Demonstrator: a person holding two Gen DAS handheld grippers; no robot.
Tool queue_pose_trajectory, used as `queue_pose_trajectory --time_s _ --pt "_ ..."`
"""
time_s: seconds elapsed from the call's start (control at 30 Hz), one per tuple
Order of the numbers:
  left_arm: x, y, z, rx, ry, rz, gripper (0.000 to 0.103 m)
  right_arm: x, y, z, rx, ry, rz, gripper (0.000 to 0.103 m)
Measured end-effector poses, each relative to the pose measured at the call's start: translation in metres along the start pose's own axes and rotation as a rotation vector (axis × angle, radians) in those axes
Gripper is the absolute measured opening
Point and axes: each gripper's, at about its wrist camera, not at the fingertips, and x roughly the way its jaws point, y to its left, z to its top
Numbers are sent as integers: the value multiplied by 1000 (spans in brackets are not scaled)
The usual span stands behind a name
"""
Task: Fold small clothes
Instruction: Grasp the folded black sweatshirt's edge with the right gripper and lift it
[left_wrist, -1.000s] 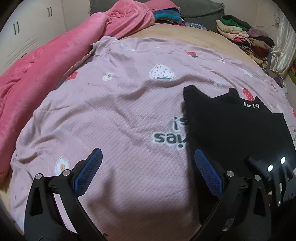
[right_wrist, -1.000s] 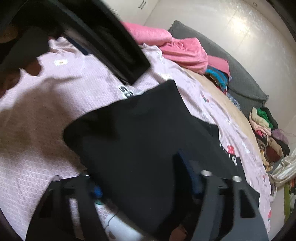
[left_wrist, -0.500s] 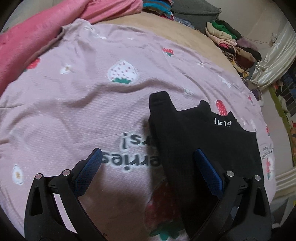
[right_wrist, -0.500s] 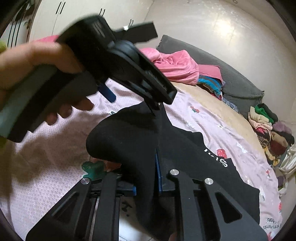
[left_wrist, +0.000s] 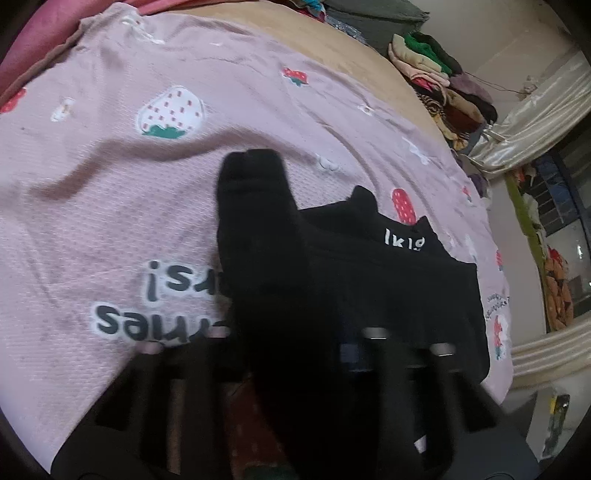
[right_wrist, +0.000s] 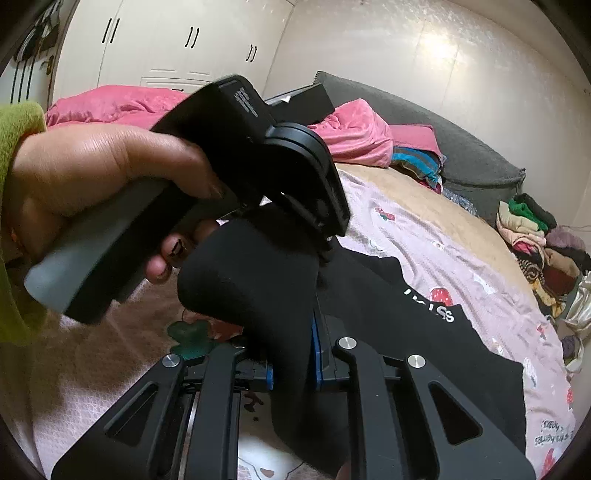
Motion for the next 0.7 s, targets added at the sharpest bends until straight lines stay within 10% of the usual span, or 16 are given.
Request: queue_pose_trajectory --time_s 0.33,0.53,0.6,0.7 --pt "-10 -18 5 47 -17 -15 10 -16 15 -21 -41 14 26 61" --pt "-18 -29 7 75 -17 -4 10 2 23 -17 -73 36 -71 58" --pt "-19 -29 7 72 -17 -3 10 3 19 -13 -58 17 -65 25" --pt "-21 -31 7 70 -24 -2 10 -8 18 -11 -62 -16 -66 18"
